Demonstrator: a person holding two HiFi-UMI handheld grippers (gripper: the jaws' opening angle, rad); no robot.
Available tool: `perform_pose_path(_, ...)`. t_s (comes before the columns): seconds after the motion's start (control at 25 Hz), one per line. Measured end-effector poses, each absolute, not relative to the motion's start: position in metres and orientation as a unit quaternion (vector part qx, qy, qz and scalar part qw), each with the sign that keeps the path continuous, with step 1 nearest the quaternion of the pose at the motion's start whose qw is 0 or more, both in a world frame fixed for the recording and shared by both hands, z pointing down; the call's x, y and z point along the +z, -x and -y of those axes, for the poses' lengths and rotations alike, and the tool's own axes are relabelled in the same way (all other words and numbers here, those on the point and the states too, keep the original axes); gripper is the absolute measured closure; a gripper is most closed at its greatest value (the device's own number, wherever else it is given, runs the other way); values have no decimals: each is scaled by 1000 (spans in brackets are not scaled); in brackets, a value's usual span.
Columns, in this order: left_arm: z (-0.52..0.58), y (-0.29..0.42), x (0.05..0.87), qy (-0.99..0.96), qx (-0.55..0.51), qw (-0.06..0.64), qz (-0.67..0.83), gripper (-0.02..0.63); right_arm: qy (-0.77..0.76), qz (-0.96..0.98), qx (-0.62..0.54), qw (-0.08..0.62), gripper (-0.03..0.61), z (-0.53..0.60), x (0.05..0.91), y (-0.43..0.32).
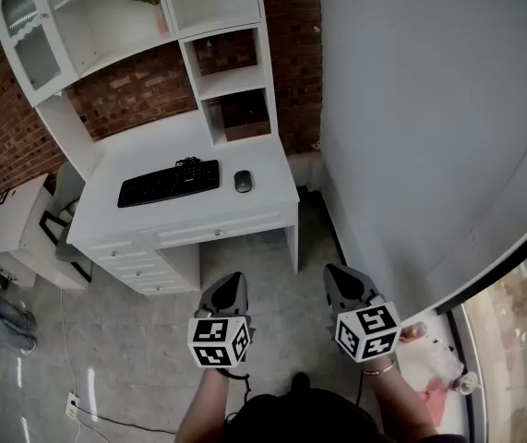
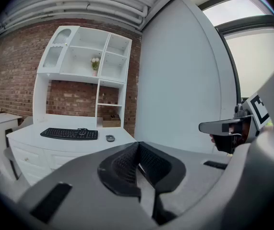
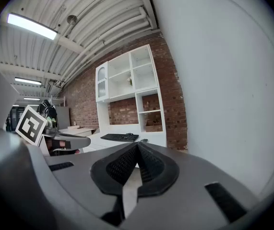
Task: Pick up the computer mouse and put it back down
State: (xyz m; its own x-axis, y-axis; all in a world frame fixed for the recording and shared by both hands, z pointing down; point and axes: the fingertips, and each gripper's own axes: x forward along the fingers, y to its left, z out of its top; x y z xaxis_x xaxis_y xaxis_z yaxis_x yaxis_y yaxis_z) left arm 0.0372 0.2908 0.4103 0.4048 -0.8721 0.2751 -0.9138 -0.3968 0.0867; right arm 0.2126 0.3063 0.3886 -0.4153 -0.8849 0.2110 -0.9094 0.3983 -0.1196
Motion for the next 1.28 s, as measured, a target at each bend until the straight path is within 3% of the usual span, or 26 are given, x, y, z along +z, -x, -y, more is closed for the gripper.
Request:
perform_pose_path(1.08, -265, -53, 427, -825, 105, 118, 542, 603, -527, 838, 128, 59, 574, -288, 407, -222)
perform_pose_path(1.28, -259, -54, 428, -825, 108, 122, 541, 572, -521, 841, 132, 59, 574, -286, 407, -221)
